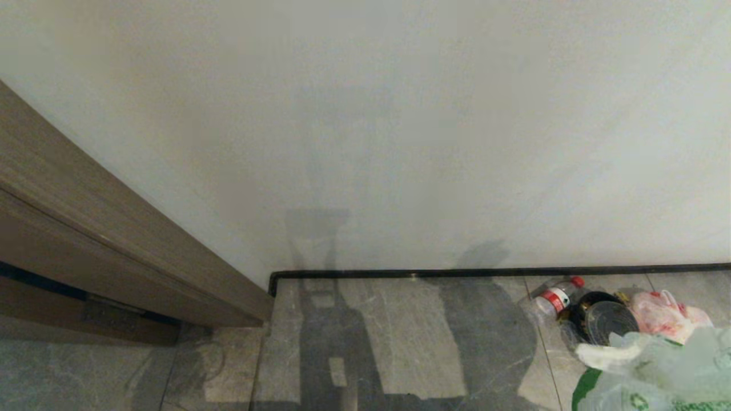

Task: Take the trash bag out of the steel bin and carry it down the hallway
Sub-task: Put the trash bag at the door

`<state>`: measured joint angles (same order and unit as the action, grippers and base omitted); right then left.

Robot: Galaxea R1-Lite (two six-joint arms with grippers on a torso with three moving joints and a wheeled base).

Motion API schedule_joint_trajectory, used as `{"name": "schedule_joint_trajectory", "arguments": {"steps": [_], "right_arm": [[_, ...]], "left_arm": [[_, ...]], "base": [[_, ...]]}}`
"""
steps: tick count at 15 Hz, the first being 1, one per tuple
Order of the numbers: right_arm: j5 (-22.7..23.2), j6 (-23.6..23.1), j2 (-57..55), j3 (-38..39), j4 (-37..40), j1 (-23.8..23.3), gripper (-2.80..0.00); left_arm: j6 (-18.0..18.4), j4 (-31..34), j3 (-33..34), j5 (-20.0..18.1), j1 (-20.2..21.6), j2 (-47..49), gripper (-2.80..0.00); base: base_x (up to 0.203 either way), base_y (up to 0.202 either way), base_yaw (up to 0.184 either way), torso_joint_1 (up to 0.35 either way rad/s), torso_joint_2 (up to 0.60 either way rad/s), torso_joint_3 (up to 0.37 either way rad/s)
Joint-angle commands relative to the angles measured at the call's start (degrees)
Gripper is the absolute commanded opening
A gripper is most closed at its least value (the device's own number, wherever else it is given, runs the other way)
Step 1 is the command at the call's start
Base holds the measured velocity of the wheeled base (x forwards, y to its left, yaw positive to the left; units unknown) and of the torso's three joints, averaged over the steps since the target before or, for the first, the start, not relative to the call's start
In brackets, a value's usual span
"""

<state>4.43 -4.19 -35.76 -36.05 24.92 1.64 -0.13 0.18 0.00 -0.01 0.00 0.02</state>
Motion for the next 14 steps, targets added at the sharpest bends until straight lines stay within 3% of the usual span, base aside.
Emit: {"name": "schedule_joint_trajectory", "arguments": {"steps": [1,6,8,10,12,14], "right_arm": [[-0.3,-0.8,-20.5,-4.8,0.3,1.7,-2.8],[-2.7,-6.3,-37.7,-9.8,-0.1,10.4,-2.8],[-7.8,-10.7,-40.8,-7.0,-0.8,13.4,-2.8],[-12.4,-12.9,-43.2,-2.4,-6.2,16.2,-2.8],[-13.8,-13.3,-46.3,2.3,-14.5,18.4,-2.8],[-15.0,-12.9,-49.0,3.8,-18.0,20.6,-2.8]], "left_arm": [[0.0,0.0,0.0,0.0,0.0,0.1,-2.8],[0.0,0.0,0.0,0.0,0.0,0.1,-2.8],[0.0,0.0,0.0,0.0,0.0,0.1,-2.8],[0.0,0.0,0.0,0.0,0.0,0.1,-2.8],[0.0,0.0,0.0,0.0,0.0,0.1,-2.8],[0.0,0.0,0.0,0.0,0.0,0.1,-2.8]], "base": [[0.0,0.0,0.0,0.0,0.0,0.0],[0.0,0.0,0.0,0.0,0.0,0.0],[0.0,0.0,0.0,0.0,0.0,0.0],[0.0,0.0,0.0,0.0,0.0,0.0],[0.0,0.0,0.0,0.0,0.0,0.0],[0.0,0.0,0.0,0.0,0.0,0.0]]}}
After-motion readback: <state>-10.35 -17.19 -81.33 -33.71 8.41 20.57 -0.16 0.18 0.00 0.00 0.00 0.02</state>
